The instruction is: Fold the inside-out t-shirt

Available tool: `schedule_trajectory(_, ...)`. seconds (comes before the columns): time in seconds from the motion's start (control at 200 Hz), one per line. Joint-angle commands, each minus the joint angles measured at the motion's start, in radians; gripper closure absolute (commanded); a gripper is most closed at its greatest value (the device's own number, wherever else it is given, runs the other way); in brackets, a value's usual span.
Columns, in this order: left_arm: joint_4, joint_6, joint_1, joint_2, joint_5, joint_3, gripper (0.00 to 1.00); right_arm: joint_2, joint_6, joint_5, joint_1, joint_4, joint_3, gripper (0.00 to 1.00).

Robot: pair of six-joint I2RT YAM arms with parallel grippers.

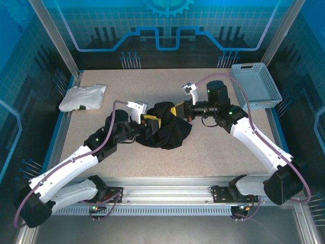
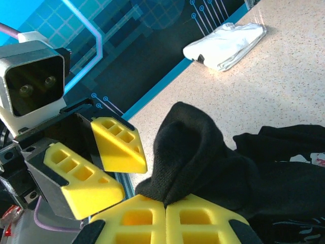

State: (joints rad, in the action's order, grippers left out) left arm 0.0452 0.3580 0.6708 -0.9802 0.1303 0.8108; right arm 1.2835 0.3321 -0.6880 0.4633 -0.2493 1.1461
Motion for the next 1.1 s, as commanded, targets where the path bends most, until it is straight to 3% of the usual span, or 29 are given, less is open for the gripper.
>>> schedule_trajectory(0.0, -0.012, -0.051, 0.008, -0.037, 0.118, 0.077, 0.64, 0.002, -0.043, -0.047, -0.017, -0.066, 0.038, 1.00)
schedule_trajectory(0.505, 0.027, -0.123, 0.000, -0.201, 0.107, 0.203, 0.59, 0.000, -0.046, -0.057, -0.025, -0.069, 0.034, 1.00)
schedule_trajectory(0.67, 0.020, -0.123, -0.002, -0.216, 0.109, 0.205, 0.70, 0.000, -0.048, -0.056, -0.026, -0.068, 0.035, 1.00)
schedule_trajectory(0.805, 0.006, -0.112, -0.005, -0.208, 0.111, 0.203, 0.93, 0.003, -0.072, -0.024, -0.026, -0.095, 0.046, 1.00)
schedule_trajectory(0.845, 0.004, -0.099, -0.007, -0.204, 0.115, 0.207, 1.00, 0.003, -0.094, 0.020, -0.023, -0.125, 0.055, 1.00)
schedule_trajectory(0.895, 0.010, -0.073, -0.008, -0.195, 0.123, 0.216, 1.00, 0.001, -0.132, 0.125, -0.012, -0.191, 0.077, 0.98)
schedule_trajectory(1.01, 0.054, 0.053, 0.000, -0.169, 0.109, 0.256, 1.00, -0.008, -0.215, 0.579, 0.073, -0.351, 0.132, 0.81)
schedule_trajectory(1.095, 0.120, 0.148, 0.034, -0.151, 0.036, 0.291, 1.00, -0.052, -0.240, 0.740, 0.133, -0.354, 0.114, 0.69)
